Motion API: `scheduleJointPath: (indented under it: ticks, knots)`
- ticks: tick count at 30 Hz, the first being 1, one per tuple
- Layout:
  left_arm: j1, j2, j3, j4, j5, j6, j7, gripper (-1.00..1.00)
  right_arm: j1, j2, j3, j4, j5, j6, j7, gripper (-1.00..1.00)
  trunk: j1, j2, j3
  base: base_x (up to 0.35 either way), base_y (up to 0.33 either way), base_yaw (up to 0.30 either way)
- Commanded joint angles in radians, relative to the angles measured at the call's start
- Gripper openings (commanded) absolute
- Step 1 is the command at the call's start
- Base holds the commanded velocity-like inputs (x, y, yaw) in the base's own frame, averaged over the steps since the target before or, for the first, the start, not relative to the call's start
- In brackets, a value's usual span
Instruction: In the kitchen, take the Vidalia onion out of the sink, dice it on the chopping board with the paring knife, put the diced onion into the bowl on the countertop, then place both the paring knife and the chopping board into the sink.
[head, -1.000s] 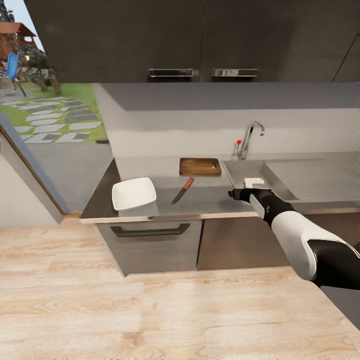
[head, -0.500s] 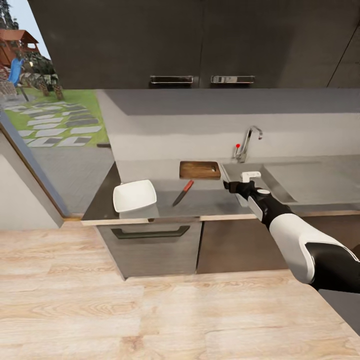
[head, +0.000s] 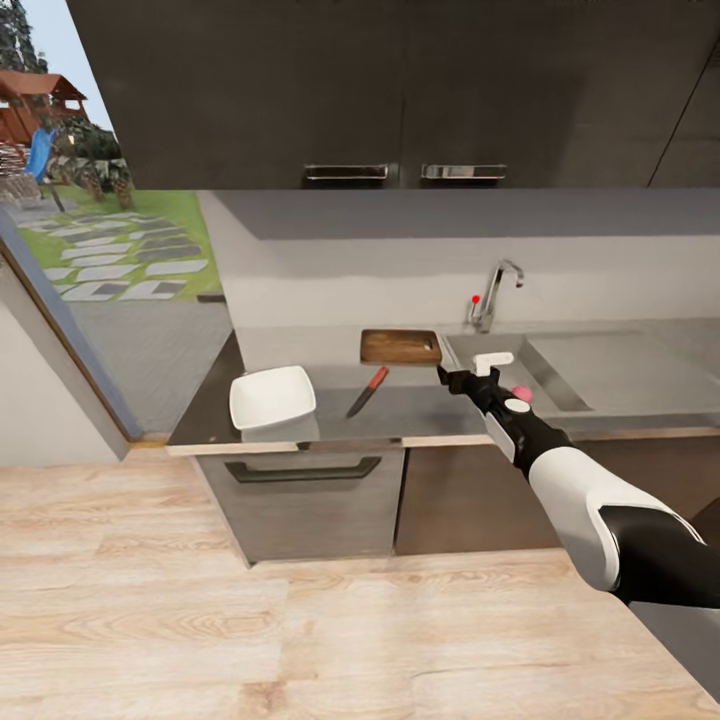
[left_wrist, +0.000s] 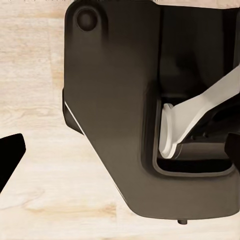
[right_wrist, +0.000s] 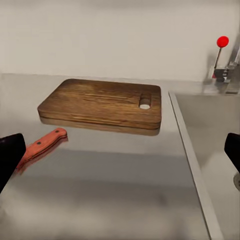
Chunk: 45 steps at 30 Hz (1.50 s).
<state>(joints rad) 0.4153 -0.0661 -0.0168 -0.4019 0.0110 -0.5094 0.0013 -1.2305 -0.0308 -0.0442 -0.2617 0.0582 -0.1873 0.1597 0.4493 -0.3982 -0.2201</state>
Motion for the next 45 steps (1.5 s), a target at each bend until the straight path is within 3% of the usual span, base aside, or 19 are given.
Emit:
scheduleJointPath:
  ticks: [1,7,11,13,14,15,16,18,23,26,32,38,39,45]
  knots:
    - [0.000,0.000,-0.002,-0.002,0.001,-0.001,0.000,1.00,0.000,0.000,-0.005,0.000,0.006,-0.004,0.004,1.00,0.001,-0.002,0.000,0.000,0.000,0.047]
    - [0.000,0.000,-0.002,-0.002,0.001,-0.001,0.000,1.00,0.002,0.000,-0.010,-0.004,0.006,-0.001,-0.006,1.00,0.001,-0.002,0.002,0.000,0.000,0.015]
    - [0.000,0.000,-0.002,-0.002,0.001,0.000,0.000,1.00,0.002,0.010,-0.007,-0.263,0.006,0.158,-0.056,1.00,0.001,-0.002,0.002,0.000,0.000,0.000]
    - [0.000,0.000,-0.001,0.001,0.001,0.000,0.000,1.00,0.034,0.045,-0.004,-0.488,0.010,0.238,-0.067,1.00,0.001,-0.002,0.002,0.000,0.000,0.000]
    - [0.000,0.000,-0.001,0.001,0.001,0.000,0.000,1.00,0.051,0.053,-0.004,-0.536,0.014,0.246,-0.069,1.00,0.001,-0.002,0.002,0.000,0.000,0.000]
    - [0.000,0.000,-0.001,0.002,0.001,0.000,0.000,1.00,0.096,0.069,0.001,-0.634,0.027,0.259,-0.071,1.00,0.001,-0.002,0.002,0.000,0.000,0.000]
    - [0.000,0.000,0.000,0.003,0.001,0.000,0.000,1.00,0.225,0.100,0.029,-0.846,0.084,0.275,-0.076,1.00,0.001,-0.002,0.002,0.000,0.000,0.000]
    - [0.000,0.000,0.000,0.003,0.001,0.000,0.001,1.00,0.371,0.131,0.056,-1.037,0.171,0.294,-0.083,1.00,0.001,-0.002,0.002,0.000,0.000,0.000]
    - [0.000,0.003,0.004,0.002,0.012,0.003,0.004,1.00,0.600,0.150,0.072,-1.252,0.250,0.311,-0.083,1.00,0.001,-0.002,0.002,0.000,0.000,0.000]
    - [-0.001,0.016,0.017,-0.001,0.041,0.006,0.019,1.00,0.674,0.148,0.072,-1.270,0.256,0.292,-0.077,1.00,0.001,-0.002,0.002,0.000,0.000,0.000]
    - [-0.021,0.039,0.032,-0.056,0.064,0.005,0.146,1.00,0.782,0.147,0.072,-1.276,0.258,0.246,-0.074,1.00,0.001,-0.002,0.002,0.000,0.000,0.000]
    - [-0.027,0.047,0.034,-0.197,0.064,0.005,0.179,1.00,0.854,0.147,0.072,-1.277,0.259,0.229,-0.074,1.00,0.001,-0.002,0.002,0.000,0.000,0.000]
    - [-0.027,0.058,0.034,-0.270,0.064,0.005,0.182,1.00,0.890,0.148,0.072,-1.277,0.259,0.197,-0.075,1.00,0.001,-0.002,0.002,0.000,0.000,0.000]
    - [-0.027,0.077,0.035,-0.440,0.064,0.007,0.184,1.00,0.991,0.149,0.072,-1.276,0.261,0.146,-0.078,1.00,0.001,-0.002,0.002,0.000,0.000,0.000]
